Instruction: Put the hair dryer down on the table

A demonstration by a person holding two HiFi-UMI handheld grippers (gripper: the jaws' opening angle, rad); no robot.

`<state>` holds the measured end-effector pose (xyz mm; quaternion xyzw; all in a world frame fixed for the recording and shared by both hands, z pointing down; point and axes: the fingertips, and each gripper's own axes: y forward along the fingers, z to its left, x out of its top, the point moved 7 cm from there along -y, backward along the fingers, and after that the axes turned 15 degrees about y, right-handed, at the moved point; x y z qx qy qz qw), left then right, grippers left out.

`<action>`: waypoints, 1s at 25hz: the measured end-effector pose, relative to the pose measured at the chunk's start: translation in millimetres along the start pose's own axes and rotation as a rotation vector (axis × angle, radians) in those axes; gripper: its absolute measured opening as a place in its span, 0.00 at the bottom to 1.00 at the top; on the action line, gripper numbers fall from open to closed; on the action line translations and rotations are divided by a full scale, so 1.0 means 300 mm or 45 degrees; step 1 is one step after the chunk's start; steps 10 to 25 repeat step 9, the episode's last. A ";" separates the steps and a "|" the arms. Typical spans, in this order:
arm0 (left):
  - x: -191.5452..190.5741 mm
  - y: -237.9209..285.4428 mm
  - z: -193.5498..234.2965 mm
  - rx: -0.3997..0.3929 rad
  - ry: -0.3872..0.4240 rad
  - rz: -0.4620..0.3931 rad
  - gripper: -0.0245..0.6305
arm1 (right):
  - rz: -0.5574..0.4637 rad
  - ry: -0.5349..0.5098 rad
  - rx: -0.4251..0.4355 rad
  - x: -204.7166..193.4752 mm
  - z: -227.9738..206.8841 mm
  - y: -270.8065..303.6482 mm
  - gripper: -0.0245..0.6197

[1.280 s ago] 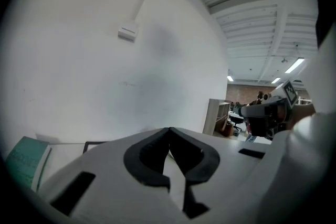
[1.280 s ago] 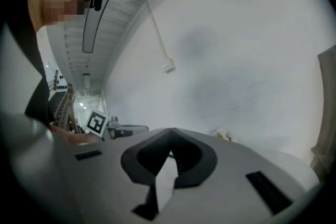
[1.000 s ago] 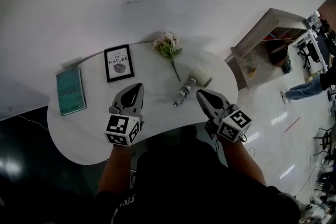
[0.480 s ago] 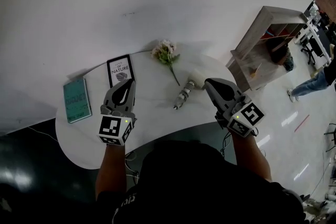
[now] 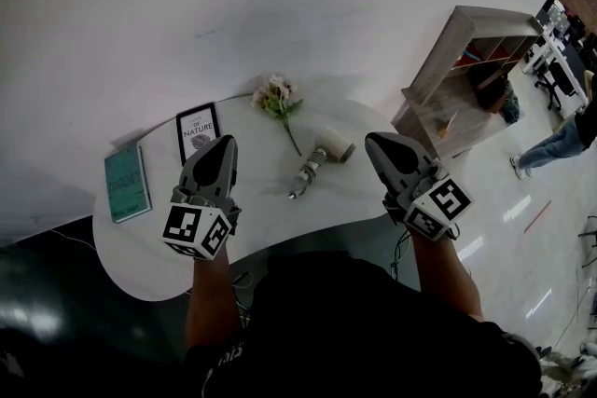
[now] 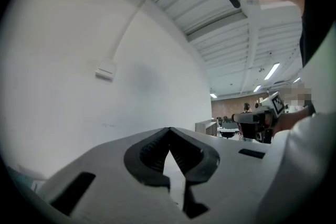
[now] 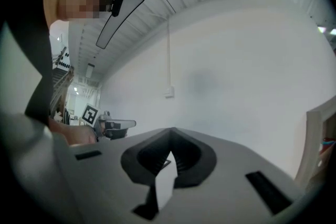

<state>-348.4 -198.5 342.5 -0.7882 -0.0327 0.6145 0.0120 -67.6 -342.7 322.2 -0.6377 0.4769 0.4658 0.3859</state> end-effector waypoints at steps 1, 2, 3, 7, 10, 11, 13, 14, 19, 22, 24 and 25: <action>-0.009 0.002 -0.013 0.011 -0.009 0.013 0.05 | 0.009 0.014 -0.003 -0.012 -0.010 -0.009 0.04; -0.022 0.005 -0.026 0.016 0.001 0.041 0.05 | 0.015 0.028 -0.004 -0.023 -0.017 -0.017 0.04; -0.036 0.009 -0.038 0.017 0.019 0.074 0.05 | 0.019 0.039 -0.004 -0.031 -0.023 -0.026 0.04; -0.088 0.032 -0.078 0.019 0.014 0.154 0.05 | -0.008 0.095 0.012 -0.038 -0.043 -0.054 0.04; -0.111 0.044 -0.093 0.019 -0.009 0.181 0.05 | -0.021 0.134 0.020 -0.041 -0.058 -0.062 0.04; -0.111 0.044 -0.093 0.019 -0.009 0.181 0.05 | -0.021 0.134 0.020 -0.041 -0.058 -0.062 0.04; -0.111 0.044 -0.093 0.019 -0.009 0.181 0.05 | -0.021 0.134 0.020 -0.041 -0.058 -0.062 0.04; -0.111 0.044 -0.093 0.019 -0.009 0.181 0.05 | -0.021 0.134 0.020 -0.041 -0.058 -0.062 0.04; -0.111 0.044 -0.093 0.019 -0.009 0.181 0.05 | -0.021 0.134 0.020 -0.041 -0.058 -0.062 0.04; -0.111 0.044 -0.093 0.019 -0.009 0.181 0.05 | -0.021 0.134 0.020 -0.041 -0.058 -0.062 0.04; -0.111 0.044 -0.093 0.019 -0.009 0.181 0.05 | -0.021 0.134 0.020 -0.041 -0.058 -0.062 0.04; -0.111 0.044 -0.093 0.019 -0.009 0.181 0.05 | -0.021 0.134 0.020 -0.041 -0.058 -0.062 0.04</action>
